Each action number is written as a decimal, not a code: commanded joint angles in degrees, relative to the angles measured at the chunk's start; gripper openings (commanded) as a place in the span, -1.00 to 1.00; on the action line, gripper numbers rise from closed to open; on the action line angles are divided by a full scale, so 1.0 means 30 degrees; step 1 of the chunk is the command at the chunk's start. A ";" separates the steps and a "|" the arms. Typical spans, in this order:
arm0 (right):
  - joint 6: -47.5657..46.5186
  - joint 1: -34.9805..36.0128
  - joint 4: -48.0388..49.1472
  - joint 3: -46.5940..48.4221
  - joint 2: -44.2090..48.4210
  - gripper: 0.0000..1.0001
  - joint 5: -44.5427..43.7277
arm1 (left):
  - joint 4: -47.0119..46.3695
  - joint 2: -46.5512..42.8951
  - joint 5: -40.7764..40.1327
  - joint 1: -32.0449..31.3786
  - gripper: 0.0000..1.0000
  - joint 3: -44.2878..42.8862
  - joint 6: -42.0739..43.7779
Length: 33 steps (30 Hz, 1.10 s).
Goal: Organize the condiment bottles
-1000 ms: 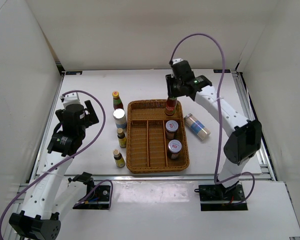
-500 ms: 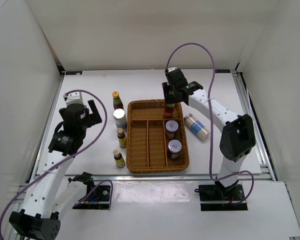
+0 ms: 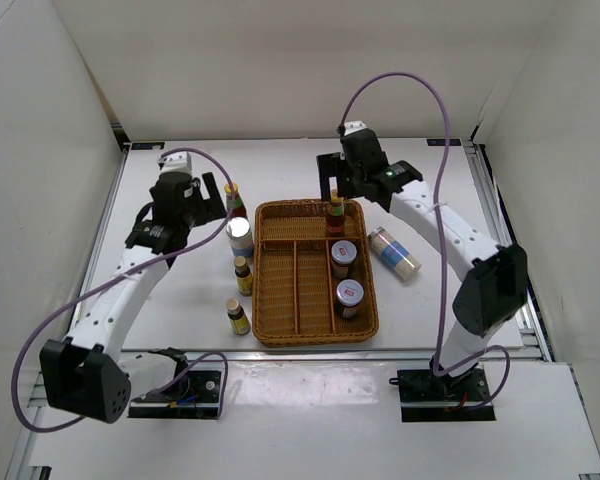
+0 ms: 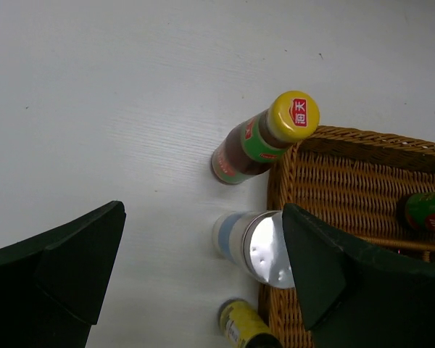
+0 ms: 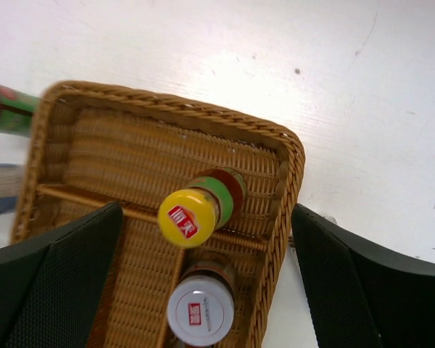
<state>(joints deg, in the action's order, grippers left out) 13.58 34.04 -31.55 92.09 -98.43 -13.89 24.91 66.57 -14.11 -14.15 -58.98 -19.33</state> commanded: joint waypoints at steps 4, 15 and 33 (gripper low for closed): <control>0.0277 0.0049 0.0175 -0.0369 0.4033 1.00 0.0935 | -0.3900 0.1656 0.1011 -0.0702 0.95 -0.0408 0.1136; 0.1009 0.0225 -0.0525 -0.4856 0.8607 1.00 0.2814 | -0.5870 0.4996 0.0601 -0.1757 0.85 -0.1520 0.2606; 0.0042 0.0225 -0.2432 -0.7348 1.2799 1.00 0.2609 | -0.6808 0.7724 -0.1449 -0.1757 -0.27 -0.3746 0.4479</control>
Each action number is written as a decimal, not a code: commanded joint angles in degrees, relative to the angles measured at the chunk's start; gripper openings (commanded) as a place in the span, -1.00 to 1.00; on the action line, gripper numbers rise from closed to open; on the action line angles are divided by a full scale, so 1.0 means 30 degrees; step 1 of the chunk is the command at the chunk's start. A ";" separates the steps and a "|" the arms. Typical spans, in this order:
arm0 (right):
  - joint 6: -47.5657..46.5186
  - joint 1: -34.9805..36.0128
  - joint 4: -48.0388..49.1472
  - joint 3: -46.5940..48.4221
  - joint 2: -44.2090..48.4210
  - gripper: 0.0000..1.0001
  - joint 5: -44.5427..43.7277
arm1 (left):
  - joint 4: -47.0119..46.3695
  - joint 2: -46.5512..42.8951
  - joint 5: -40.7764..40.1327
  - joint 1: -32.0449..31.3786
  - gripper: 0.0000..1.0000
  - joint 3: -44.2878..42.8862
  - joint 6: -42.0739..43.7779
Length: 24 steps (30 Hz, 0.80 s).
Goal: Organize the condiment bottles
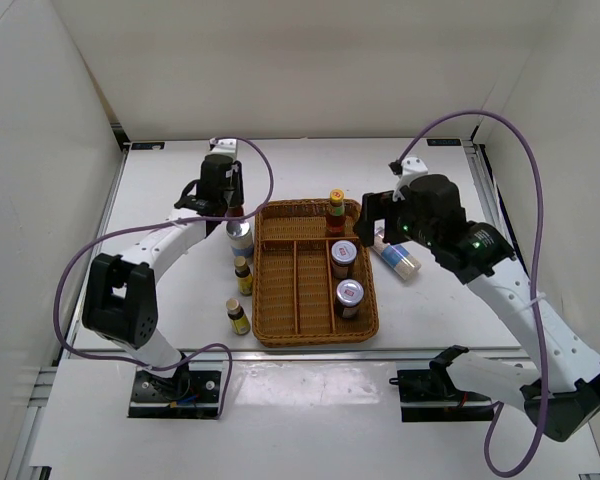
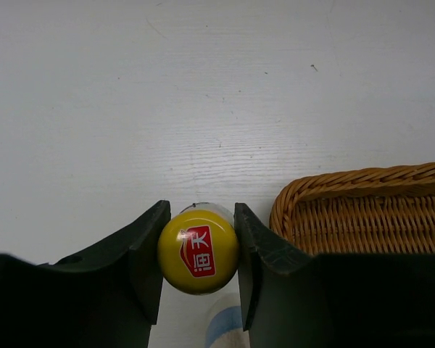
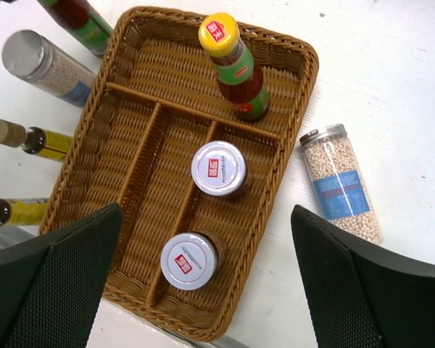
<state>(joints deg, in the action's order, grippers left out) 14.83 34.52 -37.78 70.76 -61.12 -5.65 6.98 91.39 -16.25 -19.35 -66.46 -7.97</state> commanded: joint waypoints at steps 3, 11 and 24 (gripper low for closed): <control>-0.0373 0.0065 -0.0561 -0.0413 0.0539 1.00 -0.0343 | -0.0629 -0.0932 -0.1173 -0.0023 -0.59 -0.1957 0.0927; -0.0549 0.0065 -0.1145 -0.0824 0.0892 1.00 -0.0958 | 0.0045 -0.2135 -0.1207 -0.0023 -0.78 -0.4916 0.1572; -0.0021 -0.0287 -0.1907 -0.1410 0.0659 1.00 -0.3273 | 0.0778 -0.1553 0.1520 -0.3038 -0.78 -0.7379 -0.0626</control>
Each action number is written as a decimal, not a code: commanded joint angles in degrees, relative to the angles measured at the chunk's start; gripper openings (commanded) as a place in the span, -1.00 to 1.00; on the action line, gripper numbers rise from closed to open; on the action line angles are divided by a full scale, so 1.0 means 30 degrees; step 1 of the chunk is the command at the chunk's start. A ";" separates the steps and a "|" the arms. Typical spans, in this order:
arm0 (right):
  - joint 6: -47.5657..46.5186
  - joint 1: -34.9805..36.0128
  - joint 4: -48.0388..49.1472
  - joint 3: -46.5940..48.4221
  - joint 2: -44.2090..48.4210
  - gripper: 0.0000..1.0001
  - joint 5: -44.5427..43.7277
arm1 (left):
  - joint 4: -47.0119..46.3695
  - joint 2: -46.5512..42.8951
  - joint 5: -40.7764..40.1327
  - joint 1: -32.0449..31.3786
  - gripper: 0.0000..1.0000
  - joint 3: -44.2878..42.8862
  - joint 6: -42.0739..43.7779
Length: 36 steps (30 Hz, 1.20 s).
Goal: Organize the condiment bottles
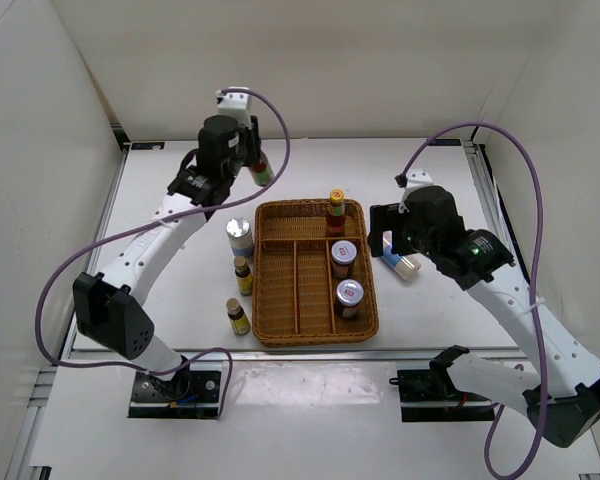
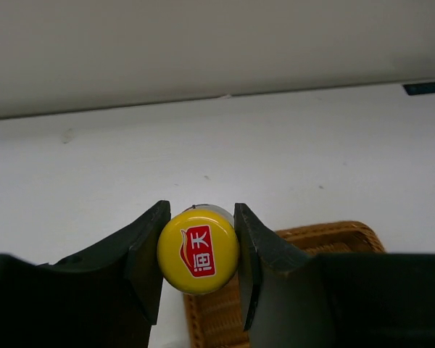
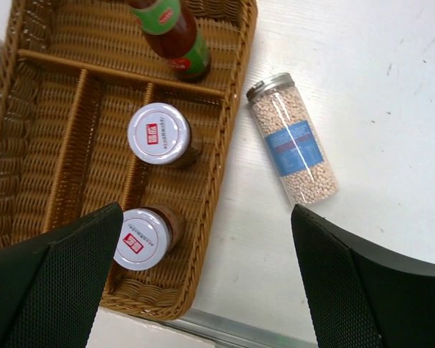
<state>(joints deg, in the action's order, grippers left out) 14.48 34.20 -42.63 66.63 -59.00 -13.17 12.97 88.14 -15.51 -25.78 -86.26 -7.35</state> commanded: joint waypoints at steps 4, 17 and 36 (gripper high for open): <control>0.0271 -0.0527 -0.0467 -0.0033 -0.0049 1.00 -0.0767 | -0.1861 0.0528 0.1273 -0.1981 -0.78 -0.0368 -0.1005; 0.0622 -0.1757 -0.0994 -0.0589 -0.0577 1.00 -0.0681 | -0.3299 0.2464 0.1243 -0.2598 -0.78 0.1886 -0.1384; 0.0037 -0.7002 -0.0762 0.2335 -0.7252 1.00 0.4092 | -0.2044 0.3755 0.0570 -0.3301 0.12 0.1477 -0.1035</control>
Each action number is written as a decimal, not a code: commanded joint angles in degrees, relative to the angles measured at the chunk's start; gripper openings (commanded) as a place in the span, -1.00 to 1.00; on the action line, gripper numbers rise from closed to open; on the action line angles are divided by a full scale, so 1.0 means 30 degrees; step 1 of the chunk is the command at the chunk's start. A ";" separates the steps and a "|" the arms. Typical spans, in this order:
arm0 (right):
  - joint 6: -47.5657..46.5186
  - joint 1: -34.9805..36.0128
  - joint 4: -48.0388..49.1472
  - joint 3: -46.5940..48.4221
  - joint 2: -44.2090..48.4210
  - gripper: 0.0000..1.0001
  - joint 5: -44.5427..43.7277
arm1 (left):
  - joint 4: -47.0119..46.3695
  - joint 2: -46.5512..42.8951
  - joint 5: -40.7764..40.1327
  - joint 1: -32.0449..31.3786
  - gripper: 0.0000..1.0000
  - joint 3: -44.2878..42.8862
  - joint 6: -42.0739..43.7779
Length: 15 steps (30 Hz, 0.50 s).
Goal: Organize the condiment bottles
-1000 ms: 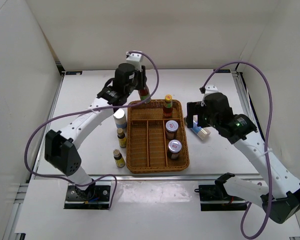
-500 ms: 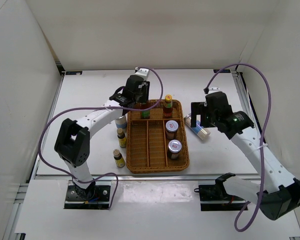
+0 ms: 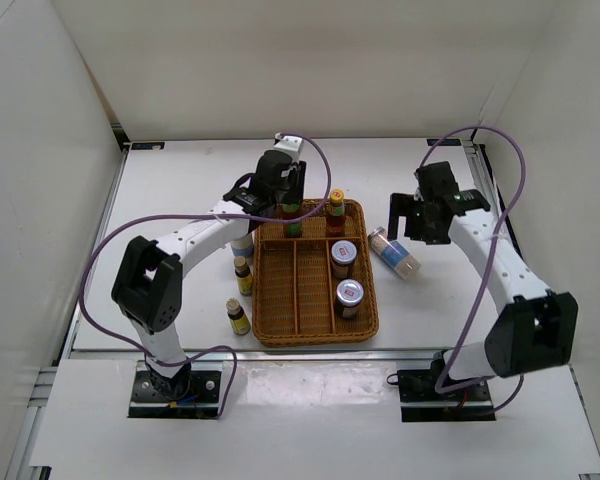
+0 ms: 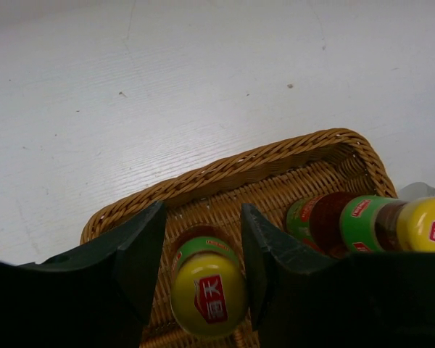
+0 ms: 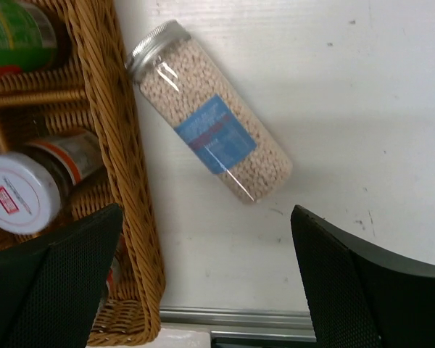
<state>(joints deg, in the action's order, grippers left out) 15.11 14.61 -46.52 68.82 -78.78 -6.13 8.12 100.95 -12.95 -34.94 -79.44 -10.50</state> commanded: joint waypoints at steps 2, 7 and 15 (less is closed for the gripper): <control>-0.0671 -0.0476 0.0713 0.2282 -0.2035 1.00 0.1956 | -0.0042 -0.0338 -0.0515 -0.0248 0.14 -0.1059 0.0188; -0.1052 -0.0681 0.0888 0.3487 -0.5083 1.00 0.1282 | 0.0340 -0.0514 -0.1247 -0.0424 0.37 -0.1059 0.0190; -0.0526 -0.0302 0.2204 0.2171 -0.5995 1.00 0.1428 | 0.2125 -0.1713 -0.2419 -0.0424 0.95 -0.2552 0.0542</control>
<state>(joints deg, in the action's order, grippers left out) 13.30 13.08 -42.48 76.34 -97.78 -2.37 12.60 100.79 -17.34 -35.86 -83.29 -9.56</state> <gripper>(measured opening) 0.998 0.947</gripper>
